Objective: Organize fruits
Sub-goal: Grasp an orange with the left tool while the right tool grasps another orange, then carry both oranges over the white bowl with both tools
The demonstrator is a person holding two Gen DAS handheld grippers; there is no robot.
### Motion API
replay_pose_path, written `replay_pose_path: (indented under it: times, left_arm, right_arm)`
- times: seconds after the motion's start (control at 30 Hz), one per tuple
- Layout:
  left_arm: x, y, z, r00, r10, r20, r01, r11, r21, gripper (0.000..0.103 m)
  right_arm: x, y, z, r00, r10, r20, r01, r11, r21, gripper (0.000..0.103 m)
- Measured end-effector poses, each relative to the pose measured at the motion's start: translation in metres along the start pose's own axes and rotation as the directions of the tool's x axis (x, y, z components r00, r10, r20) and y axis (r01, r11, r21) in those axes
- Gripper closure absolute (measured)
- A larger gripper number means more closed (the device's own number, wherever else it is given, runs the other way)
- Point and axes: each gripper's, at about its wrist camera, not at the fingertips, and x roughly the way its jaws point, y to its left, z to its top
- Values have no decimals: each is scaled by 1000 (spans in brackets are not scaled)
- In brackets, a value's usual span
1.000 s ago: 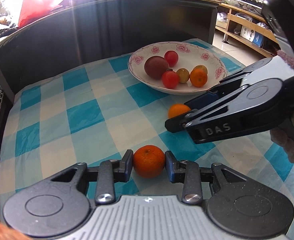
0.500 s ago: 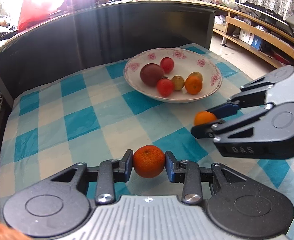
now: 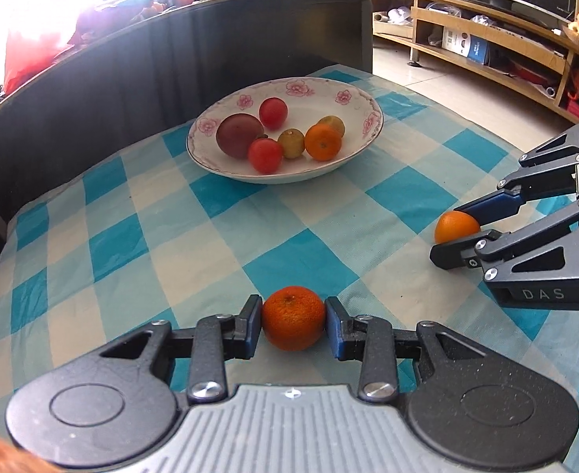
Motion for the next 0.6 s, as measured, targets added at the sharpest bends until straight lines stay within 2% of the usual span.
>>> replay_pose_path:
  times: [0.13,0.3,0.43,0.6]
  left_arm:
    - [-1,-1,-3,1000,12,19,-12,1000,7,54]
    - [-2,0,-8,999,15,41,-15,1000,-1,54]
    - [-5,-1,-9,999,1,33,-1,1000,-6,59]
    - [-6,-2,-5,1000,-3,26,3,1000,-9,60]
  right_arm:
    - [1,-2,0,1000,14,10,-14,1000,13,78]
    - [0,-5,-3,1000,24,15,-24,1000,16,78]
    - [-1,-4,-3,1000,26,15,-26,1000,6,79]
    - [-3,-5,0,999,39,19,-39,999,17,79]
